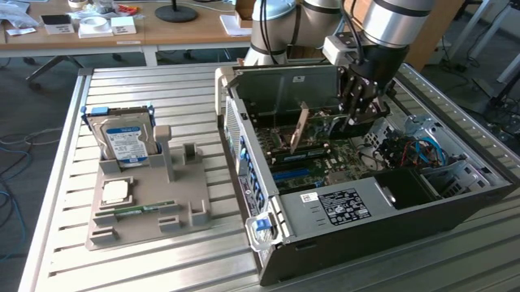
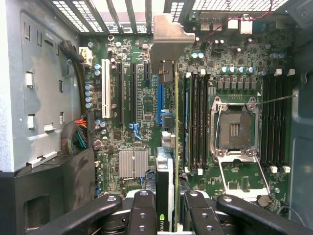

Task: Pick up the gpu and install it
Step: 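Insert the gpu into the slot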

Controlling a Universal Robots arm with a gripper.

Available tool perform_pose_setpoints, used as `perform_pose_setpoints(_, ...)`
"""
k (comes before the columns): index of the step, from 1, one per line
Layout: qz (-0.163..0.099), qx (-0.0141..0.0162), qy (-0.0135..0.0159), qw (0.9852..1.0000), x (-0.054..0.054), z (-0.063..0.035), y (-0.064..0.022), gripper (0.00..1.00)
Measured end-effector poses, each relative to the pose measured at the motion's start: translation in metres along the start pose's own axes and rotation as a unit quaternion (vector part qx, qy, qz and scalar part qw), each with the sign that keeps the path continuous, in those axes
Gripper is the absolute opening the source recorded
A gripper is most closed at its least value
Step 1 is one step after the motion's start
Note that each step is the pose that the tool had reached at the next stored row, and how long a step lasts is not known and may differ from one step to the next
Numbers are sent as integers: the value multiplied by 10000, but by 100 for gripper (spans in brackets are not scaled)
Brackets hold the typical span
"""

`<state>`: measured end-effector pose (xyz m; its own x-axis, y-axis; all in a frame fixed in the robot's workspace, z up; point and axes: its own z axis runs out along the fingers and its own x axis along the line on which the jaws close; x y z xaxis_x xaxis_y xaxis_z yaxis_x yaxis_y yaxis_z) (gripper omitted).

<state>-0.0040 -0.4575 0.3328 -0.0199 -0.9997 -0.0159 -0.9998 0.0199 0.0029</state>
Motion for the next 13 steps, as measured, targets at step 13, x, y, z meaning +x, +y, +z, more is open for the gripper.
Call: perform_pose_setpoints(13,-1,0,0,10000,0,8,14,27)
